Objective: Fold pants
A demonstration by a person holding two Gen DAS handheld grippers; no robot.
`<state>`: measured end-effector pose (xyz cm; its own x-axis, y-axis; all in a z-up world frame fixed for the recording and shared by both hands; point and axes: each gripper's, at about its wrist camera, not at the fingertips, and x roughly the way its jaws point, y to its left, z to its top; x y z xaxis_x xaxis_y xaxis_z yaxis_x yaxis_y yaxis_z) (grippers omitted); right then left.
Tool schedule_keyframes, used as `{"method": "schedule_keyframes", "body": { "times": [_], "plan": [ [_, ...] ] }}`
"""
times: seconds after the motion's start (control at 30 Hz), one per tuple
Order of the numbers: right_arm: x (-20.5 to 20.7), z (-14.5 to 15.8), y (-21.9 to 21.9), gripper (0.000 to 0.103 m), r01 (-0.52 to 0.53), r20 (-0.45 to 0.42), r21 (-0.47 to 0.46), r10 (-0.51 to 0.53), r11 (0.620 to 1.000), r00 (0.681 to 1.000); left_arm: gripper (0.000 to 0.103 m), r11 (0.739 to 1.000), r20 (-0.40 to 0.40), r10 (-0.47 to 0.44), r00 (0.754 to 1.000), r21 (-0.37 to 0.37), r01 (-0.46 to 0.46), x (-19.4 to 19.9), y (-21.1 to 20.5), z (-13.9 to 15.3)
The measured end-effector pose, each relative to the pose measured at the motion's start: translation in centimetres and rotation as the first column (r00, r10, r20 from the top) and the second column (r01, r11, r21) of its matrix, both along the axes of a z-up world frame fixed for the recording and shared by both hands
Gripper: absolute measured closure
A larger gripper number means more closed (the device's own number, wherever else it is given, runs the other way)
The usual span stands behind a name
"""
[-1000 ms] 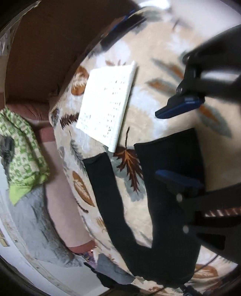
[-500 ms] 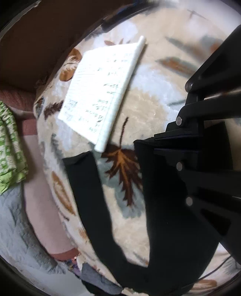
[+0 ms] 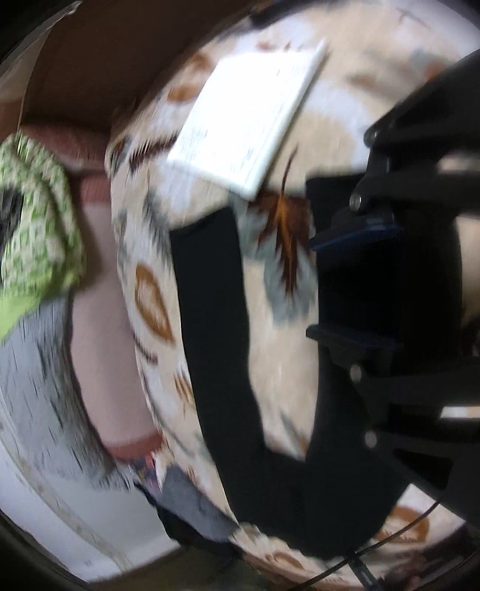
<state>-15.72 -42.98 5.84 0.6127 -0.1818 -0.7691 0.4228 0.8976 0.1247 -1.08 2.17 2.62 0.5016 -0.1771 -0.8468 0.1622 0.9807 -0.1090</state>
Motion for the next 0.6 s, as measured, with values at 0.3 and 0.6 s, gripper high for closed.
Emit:
{"method": "schedule_keyframes", "body": {
  "times": [0.3,0.6],
  "plan": [
    [5.5,0.6,6.0,0.054,-0.206,0.036,-0.011,0.207,0.978,0.978,0.018,0.999,0.038,-0.004,0.999,0.044,0.002,-0.6,0.7,1.8],
    [11.5,0.0,8.7,0.037,-0.353,0.025,-0.006,0.353,0.936,0.935,0.018,0.996,0.048,-0.082,0.995,0.029,0.081,2.7,-0.6,3.3]
  ]
}}
